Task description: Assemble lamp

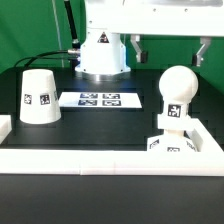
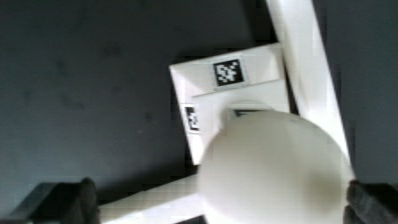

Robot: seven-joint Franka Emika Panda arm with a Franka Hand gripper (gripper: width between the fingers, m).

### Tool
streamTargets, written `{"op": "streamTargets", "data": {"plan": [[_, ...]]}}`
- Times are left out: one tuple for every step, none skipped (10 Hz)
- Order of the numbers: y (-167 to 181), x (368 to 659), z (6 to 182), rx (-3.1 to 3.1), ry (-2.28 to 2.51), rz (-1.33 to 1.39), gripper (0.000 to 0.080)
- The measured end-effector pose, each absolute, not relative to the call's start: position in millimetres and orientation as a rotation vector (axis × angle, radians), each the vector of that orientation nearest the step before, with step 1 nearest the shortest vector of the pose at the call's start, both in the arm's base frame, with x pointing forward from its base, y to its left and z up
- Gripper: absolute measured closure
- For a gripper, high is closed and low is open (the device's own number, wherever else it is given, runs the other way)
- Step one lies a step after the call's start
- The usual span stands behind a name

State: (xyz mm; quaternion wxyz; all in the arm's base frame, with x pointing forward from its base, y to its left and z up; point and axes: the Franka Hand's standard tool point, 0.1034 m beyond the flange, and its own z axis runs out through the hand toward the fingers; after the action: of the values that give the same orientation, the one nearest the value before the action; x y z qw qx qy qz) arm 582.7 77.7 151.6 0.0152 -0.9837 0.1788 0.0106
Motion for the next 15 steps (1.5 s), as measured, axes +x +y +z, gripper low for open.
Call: {"op": "streamTargets", "data": {"plan": [[79, 583, 150.5, -3.061, 0.554, 0.033, 0.0101], [80, 583, 150.1, -3.062, 0.552, 0.034, 0.0101], [80, 583, 149.9, -3.062, 0.552, 0.034, 0.0101], [80, 583, 149.6, -3.062, 0.552, 0.035, 0.0101], [80, 583, 149.5, -3.063, 0.551, 0.035, 0.0101], [81, 583, 148.3, -3.068, 0.525, 0.032, 0.0101], [83, 580, 144.2, -3.080, 0.441, 0.028, 0.0101], [79, 574, 144.0, -3.093, 0.339, 0.028, 0.0101], [71, 565, 144.8, -3.096, 0.256, 0.027, 0.0101], [61, 553, 143.8, -3.091, 0.241, 0.040, 0.0101], [58, 546, 143.9, -3.091, 0.250, 0.038, 0.0101], [57, 546, 143.4, -3.091, 0.248, 0.038, 0.0101], [51, 547, 142.6, -3.093, 0.247, 0.039, 0.0101], [42, 547, 142.4, -3.096, 0.251, 0.039, 0.0101], [35, 548, 142.3, -3.097, 0.260, 0.038, 0.0101]]}}
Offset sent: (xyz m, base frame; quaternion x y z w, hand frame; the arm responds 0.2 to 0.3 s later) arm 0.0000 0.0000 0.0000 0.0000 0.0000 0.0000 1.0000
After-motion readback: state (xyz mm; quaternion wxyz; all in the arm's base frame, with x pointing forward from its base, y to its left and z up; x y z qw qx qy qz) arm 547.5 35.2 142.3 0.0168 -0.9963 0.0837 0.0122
